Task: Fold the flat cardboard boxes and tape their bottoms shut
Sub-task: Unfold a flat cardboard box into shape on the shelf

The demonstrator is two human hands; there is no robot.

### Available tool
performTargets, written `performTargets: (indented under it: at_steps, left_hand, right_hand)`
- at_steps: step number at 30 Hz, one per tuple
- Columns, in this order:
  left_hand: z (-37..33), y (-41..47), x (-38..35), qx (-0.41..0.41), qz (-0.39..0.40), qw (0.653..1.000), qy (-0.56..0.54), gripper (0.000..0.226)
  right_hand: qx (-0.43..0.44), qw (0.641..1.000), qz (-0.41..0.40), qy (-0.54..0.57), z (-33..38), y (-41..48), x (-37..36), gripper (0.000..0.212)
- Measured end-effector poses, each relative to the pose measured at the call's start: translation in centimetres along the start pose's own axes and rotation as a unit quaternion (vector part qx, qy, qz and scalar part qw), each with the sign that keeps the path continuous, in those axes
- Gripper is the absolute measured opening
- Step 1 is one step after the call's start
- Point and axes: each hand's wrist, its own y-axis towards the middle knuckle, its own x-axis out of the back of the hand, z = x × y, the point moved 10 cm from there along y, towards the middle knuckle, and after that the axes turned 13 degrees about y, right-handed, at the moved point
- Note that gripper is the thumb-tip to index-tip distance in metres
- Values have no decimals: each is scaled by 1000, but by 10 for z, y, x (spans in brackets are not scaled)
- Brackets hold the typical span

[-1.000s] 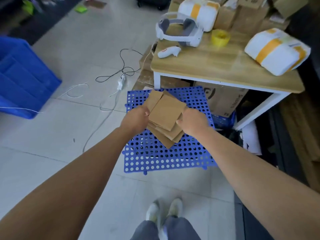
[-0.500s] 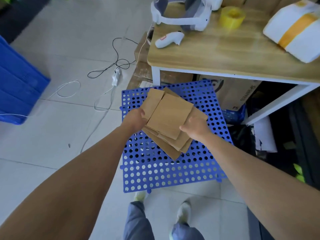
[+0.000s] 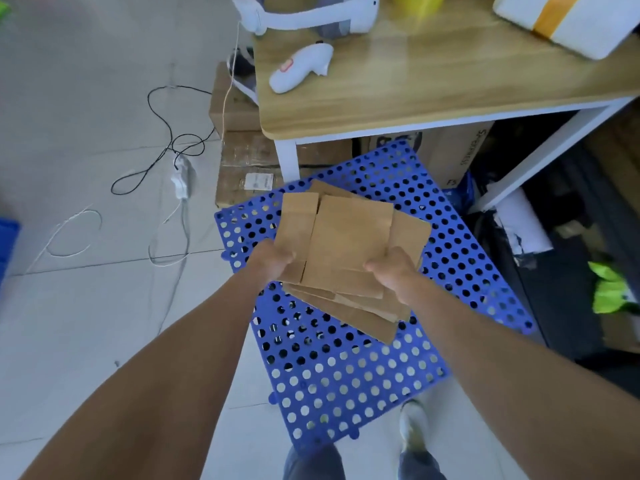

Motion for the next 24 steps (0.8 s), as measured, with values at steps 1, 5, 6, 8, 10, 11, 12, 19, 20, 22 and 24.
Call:
performTargets:
  at_steps: [1, 5, 6, 8, 10, 11, 12, 19, 20, 22, 24]
  left_hand:
    - [2, 2, 0, 7, 4, 1000, -10, 6]
    - [11, 6, 0, 34, 2, 999, -32, 54]
    - [10, 6, 1, 36, 3, 999, -28, 45]
    - [8, 1, 8, 31, -4, 999, -15, 21]
    - [3, -7, 16, 31, -9, 999, -5, 22]
    - [-3, -13, 21, 26, -9, 1000, -5, 22]
    - [-9, -19, 24, 21, -6, 1000, -4, 22]
    - [-102, -93, 34, -67, 6, 996, 55, 26]
    - [-120, -106, 30, -85, 4, 994, 68, 29]
    - [-156, -133, 14, -115, 3, 988, 105, 35]
    - [-191, -166, -12, -135, 19, 981, 139, 29]
  right_hand:
    - [-7, 1000, -4, 14, -2, -1, -2, 48]
    - [-23, 998, -16, 55, -6, -2, -9, 47]
    - [-20, 998, -23, 63, -5, -3, -9, 44]
    - [-4, 997, -49, 66, 2, -8, -3, 44]
    - [4, 995, -64, 81, 9, -17, 7, 48]
    - [2, 994, -71, 85, 11, -23, 14, 47]
    - [2, 993, -81, 84, 14, -30, 23, 45]
    - [4, 982, -144, 123, 16, -91, 113, 32]
    - [6, 978, -158, 136, 12, -103, 132, 31]
    - [18, 967, -188, 173, 0, -126, 174, 33]
    - [15, 955, -219, 201, -23, -151, 220, 35]
